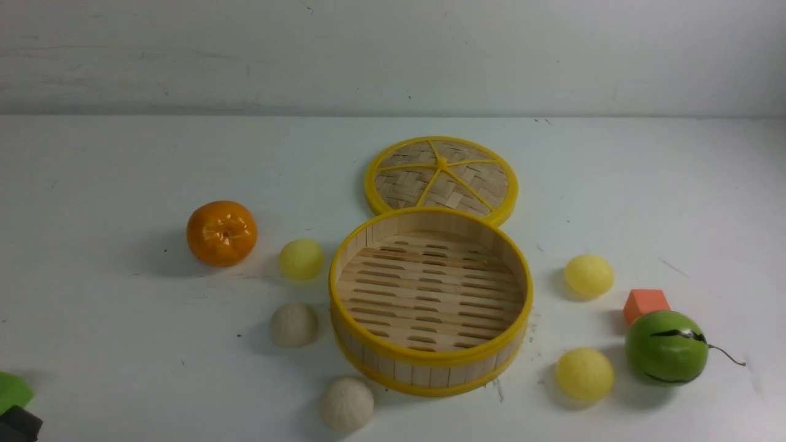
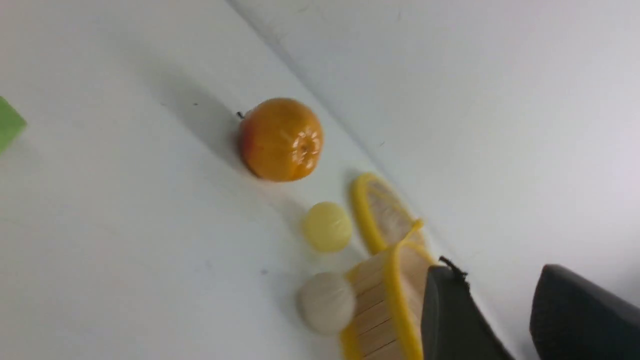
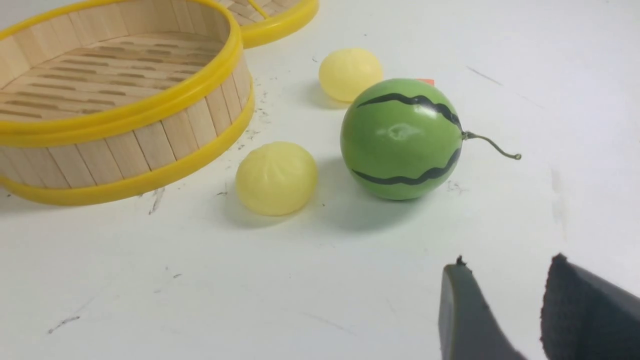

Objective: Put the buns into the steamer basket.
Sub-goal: Use the left arm to grab a steamed stuffed bun, then use the left arm to put the steamed stuffed bun into the steamer, then use the left arm to grab a steamed stuffed bun

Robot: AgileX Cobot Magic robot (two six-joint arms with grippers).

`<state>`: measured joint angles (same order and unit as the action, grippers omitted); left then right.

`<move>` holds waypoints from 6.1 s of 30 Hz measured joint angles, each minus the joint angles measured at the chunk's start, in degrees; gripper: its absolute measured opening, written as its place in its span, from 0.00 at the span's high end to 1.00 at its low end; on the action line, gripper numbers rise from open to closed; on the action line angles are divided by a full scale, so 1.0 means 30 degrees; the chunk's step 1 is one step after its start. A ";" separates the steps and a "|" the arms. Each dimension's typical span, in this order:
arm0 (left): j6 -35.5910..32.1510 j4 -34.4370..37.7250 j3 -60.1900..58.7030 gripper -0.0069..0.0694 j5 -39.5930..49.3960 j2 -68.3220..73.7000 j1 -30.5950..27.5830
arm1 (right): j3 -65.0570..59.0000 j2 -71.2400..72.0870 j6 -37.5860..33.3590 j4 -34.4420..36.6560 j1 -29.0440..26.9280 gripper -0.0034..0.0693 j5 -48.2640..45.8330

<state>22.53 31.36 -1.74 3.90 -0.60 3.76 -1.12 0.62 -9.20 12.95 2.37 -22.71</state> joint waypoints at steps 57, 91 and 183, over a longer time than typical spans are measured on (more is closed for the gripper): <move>-0.8799 -0.7690 3.3801 0.93 1.8365 3.8655 0.4386 | 0.0000 0.0000 0.0000 0.0000 0.0000 0.62 0.0000; -0.7677 -0.9333 3.6929 0.59 1.6501 4.2729 0.4405 | 0.0000 0.0000 0.0000 0.0000 0.0000 0.62 0.0000; -1.7320 -0.5977 2.6295 0.51 1.3585 3.6149 0.4413 | 0.0000 0.0000 0.0000 0.0000 0.0000 0.62 0.0000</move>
<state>-29.43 13.43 77.15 44.65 107.84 17.00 -1.12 0.62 -9.20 12.95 2.37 -22.71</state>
